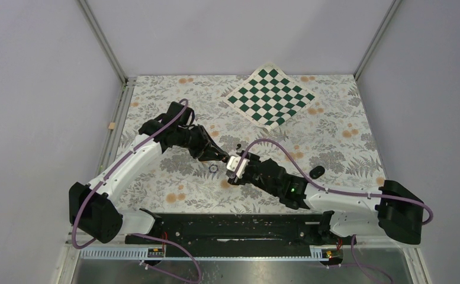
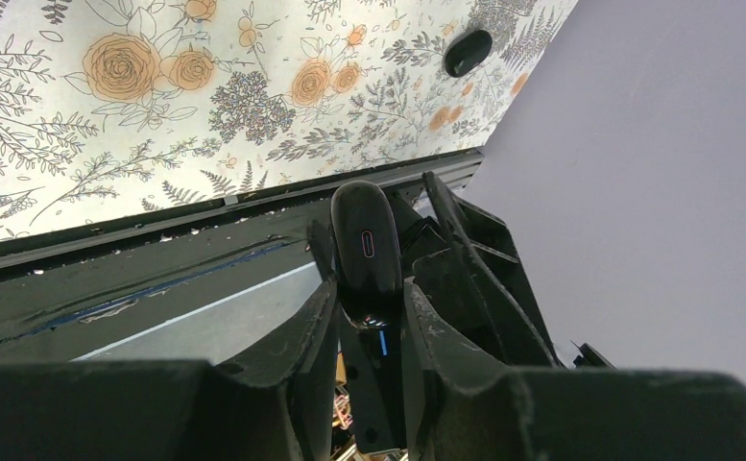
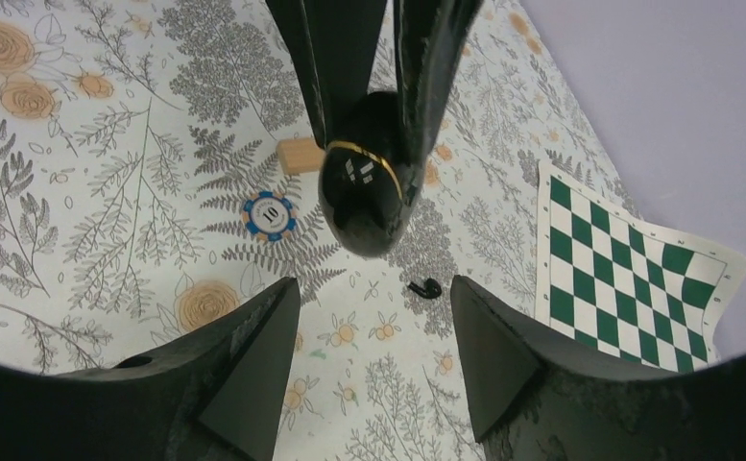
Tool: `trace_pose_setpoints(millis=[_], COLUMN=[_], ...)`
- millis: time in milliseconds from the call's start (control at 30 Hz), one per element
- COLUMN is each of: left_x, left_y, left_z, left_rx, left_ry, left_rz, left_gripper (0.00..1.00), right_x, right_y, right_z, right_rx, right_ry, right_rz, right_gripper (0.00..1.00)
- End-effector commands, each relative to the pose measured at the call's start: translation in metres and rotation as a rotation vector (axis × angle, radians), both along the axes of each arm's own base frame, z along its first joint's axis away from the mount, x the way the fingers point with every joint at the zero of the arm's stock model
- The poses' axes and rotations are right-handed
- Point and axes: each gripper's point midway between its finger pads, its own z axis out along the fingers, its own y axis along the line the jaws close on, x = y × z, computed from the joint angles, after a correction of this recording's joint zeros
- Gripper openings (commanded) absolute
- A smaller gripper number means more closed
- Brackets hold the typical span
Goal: Insert the wireless bluetooth earbuds into the charging case
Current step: Open the charging case to the charging case.
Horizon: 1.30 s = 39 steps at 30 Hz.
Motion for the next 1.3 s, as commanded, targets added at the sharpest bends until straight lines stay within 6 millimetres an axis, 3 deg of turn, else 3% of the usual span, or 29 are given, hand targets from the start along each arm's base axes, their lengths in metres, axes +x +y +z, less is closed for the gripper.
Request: trace_pose_setpoints(millis=[0, 300, 667, 1267], left_x=[0.001, -0.001, 0.002, 0.014], left_y=[0.0, 0.002, 0.006, 0.006], left_z=[0.007, -0.004, -0.021, -0.03], left_rx=[-0.02, -0.001, 0.027, 0.029], left_ry=[-0.012, 0.014, 0.048, 0.076], left_rz=[0.004, 0.011, 0.01, -0.003], left_gripper=[0.0, 0.0, 0.0, 0.0], right_x=[0.008, 0.028, 0.028, 0.049], right_y=[0.032, 0.038, 0.01, -0.026], right_z=[0.05, 0.054, 0.048, 0.038], right_rx=[0.146, 0.149, 0.152, 0.217], right_ry=[-0.076, -0.138, -0.126, -0.063], right_rz=[0.018, -0.062, -0.114, -0.237], right_gripper=[0.67, 0.65, 0.65, 0.64])
